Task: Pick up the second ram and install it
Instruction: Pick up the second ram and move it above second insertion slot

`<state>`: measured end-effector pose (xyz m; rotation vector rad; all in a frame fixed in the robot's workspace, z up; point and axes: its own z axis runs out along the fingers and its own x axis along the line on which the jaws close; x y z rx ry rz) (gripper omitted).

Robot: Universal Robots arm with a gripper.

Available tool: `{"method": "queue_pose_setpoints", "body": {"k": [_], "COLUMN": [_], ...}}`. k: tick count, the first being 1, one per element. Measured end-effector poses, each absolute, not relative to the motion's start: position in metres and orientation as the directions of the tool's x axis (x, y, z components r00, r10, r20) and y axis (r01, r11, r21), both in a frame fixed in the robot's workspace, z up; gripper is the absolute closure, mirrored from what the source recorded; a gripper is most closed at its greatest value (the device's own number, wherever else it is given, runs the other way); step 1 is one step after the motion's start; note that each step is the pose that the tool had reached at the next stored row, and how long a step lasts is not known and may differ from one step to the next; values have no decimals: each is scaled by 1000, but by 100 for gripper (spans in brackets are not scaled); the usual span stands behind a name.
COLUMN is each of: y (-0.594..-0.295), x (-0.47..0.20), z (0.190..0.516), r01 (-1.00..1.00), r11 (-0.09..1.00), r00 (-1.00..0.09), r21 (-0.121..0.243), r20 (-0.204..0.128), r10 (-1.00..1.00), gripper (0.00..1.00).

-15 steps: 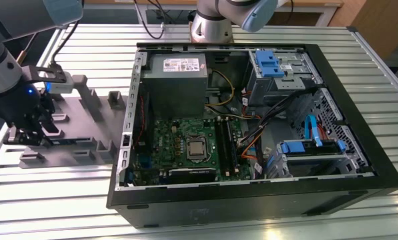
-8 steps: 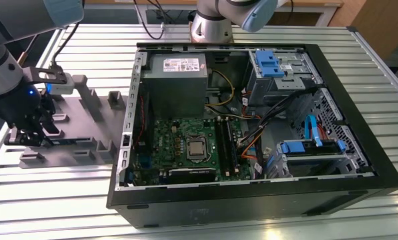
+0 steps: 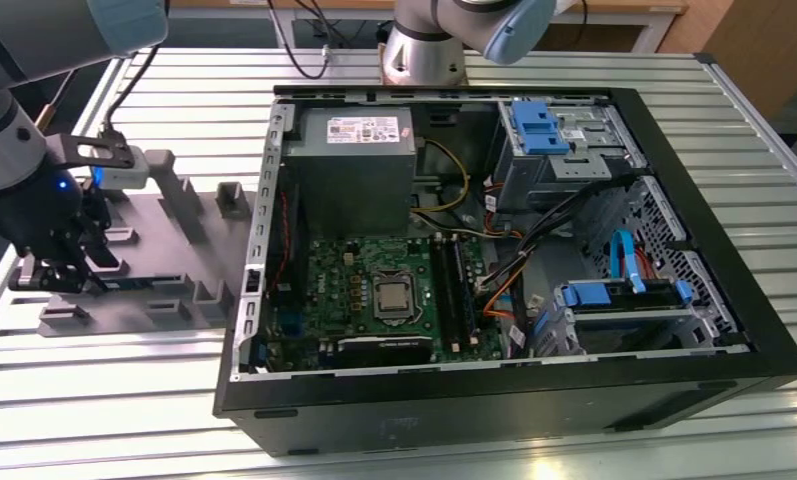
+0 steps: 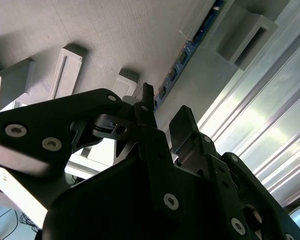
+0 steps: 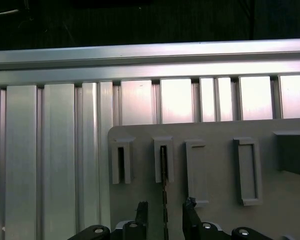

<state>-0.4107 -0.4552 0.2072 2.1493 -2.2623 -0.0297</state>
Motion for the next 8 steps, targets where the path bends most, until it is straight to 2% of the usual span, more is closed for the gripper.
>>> {"method": "queue_pose_setpoints", "body": {"k": [8], "y": [-455], "x": [-409], "z": [198], "r01": [-999], "r11": [38], "r00": [-38], "r21": [28], "r20": [2], "r10": [-999], "gripper": [59]}}
